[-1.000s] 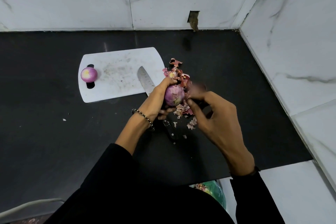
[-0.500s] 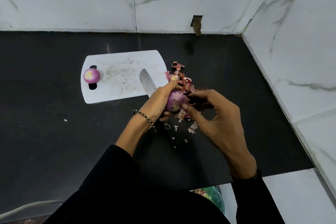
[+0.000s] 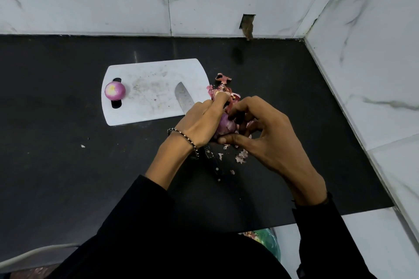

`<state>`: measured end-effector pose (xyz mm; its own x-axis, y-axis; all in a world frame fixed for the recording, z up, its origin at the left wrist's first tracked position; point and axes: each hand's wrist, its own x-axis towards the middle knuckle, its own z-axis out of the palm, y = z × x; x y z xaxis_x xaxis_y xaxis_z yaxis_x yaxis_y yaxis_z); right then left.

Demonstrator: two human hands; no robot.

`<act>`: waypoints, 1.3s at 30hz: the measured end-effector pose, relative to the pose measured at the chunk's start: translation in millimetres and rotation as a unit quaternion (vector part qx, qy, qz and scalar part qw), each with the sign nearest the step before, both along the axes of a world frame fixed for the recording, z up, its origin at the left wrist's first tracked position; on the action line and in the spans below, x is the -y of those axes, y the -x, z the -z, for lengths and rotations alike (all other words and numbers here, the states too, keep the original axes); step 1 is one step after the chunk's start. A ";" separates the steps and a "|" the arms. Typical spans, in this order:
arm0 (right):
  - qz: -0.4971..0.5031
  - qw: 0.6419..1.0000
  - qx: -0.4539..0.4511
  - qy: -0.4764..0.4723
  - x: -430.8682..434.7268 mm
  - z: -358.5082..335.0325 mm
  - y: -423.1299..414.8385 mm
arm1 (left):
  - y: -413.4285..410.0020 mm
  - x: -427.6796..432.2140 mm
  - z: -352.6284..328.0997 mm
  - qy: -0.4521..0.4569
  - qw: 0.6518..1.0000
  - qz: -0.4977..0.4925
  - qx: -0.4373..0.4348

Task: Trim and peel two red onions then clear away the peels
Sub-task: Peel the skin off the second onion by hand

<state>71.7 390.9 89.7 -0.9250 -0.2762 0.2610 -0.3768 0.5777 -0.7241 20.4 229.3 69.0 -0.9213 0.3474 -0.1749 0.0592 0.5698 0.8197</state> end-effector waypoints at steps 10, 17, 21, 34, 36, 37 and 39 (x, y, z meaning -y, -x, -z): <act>0.050 0.997 0.011 0.056 7.2 5.3 0.0 | 5.1 0.3 -6.7 -0.043 0.996 -0.054 0.061; 0.035 0.996 0.025 0.073 5.7 1.6 -3.7 | 2.8 0.0 -6.2 -0.037 0.997 -0.026 0.055; 0.023 0.998 0.012 0.052 2.1 1.1 -3.6 | 2.9 0.5 -2.9 0.010 1.000 0.009 -0.013; 0.050 0.998 0.003 0.043 5.8 11.8 -11.1 | -2.5 -4.4 -9.4 -0.012 0.999 -0.034 0.038; 0.076 0.995 0.023 0.064 5.0 11.8 -14.5 | -5.1 -5.2 -8.0 -0.027 0.998 -0.033 0.049; 0.082 0.994 0.030 0.069 3.7 11.4 -15.8 | -6.5 -5.7 -7.1 -0.028 0.998 -0.031 0.051; 0.083 0.994 0.034 0.069 1.1 9.0 -18.5 | -8.4 -7.1 -6.0 -0.026 0.998 -0.028 0.056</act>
